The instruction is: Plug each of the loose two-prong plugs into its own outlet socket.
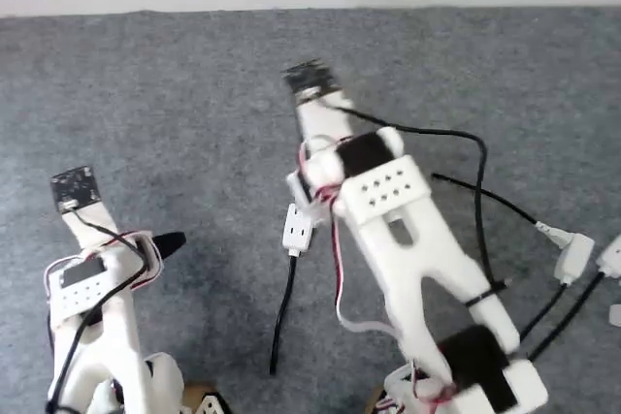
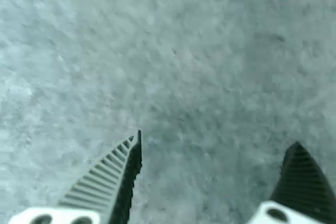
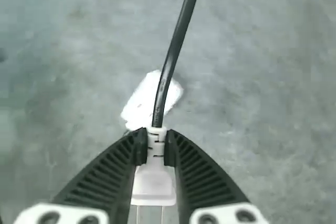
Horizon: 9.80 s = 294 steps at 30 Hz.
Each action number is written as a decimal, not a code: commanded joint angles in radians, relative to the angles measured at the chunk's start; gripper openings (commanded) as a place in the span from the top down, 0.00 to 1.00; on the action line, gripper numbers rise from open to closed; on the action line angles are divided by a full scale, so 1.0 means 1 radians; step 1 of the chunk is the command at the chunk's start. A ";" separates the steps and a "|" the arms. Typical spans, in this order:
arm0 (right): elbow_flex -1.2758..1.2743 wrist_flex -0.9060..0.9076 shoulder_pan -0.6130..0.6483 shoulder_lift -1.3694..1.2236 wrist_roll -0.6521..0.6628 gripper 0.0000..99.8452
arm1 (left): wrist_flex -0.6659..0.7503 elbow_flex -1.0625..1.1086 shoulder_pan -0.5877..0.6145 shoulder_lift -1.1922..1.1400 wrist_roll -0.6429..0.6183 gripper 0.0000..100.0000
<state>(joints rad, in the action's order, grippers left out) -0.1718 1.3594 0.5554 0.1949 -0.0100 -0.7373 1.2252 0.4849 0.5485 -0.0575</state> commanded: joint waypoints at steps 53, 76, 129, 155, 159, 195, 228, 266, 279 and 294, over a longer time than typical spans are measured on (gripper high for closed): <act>-0.311 -0.150 0.242 0.367 0.377 0.99 | -0.121 -0.196 -0.600 0.003 0.448 0.84; -0.325 -0.234 0.170 0.357 0.160 0.99 | -0.014 0.257 -0.506 0.853 0.195 0.83; -0.631 -0.951 -0.076 0.160 -0.207 0.99 | 0.034 0.460 -0.109 1.261 -0.180 0.83; -0.634 -0.944 -0.076 0.050 -0.137 0.99 | 0.020 0.460 -0.109 1.261 -0.178 0.83; -0.647 -0.946 -0.077 0.051 -0.126 0.99 | 0.020 0.460 -0.109 1.261 -0.178 0.83; -0.557 -0.739 -0.004 -0.091 0.005 0.99 | -0.031 0.460 -0.114 1.261 -0.075 0.83; -0.279 -0.539 0.119 -0.295 -0.048 0.74 | -0.064 0.460 -0.158 1.261 -0.074 0.83; -0.454 -0.498 -1.191 0.234 0.413 0.99 | -0.083 0.460 -0.158 1.261 -0.072 0.83; -0.488 -0.857 -1.488 0.041 0.480 0.98 | -0.084 0.460 -0.160 1.261 -0.072 0.83; -0.489 -0.538 -1.313 0.352 0.473 0.79 | -0.084 0.460 -0.160 1.261 -0.072 0.83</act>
<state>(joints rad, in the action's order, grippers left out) -0.6782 0.7380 -0.8025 0.4097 0.4595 -0.8170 1.6947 0.3314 1.7990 -0.1358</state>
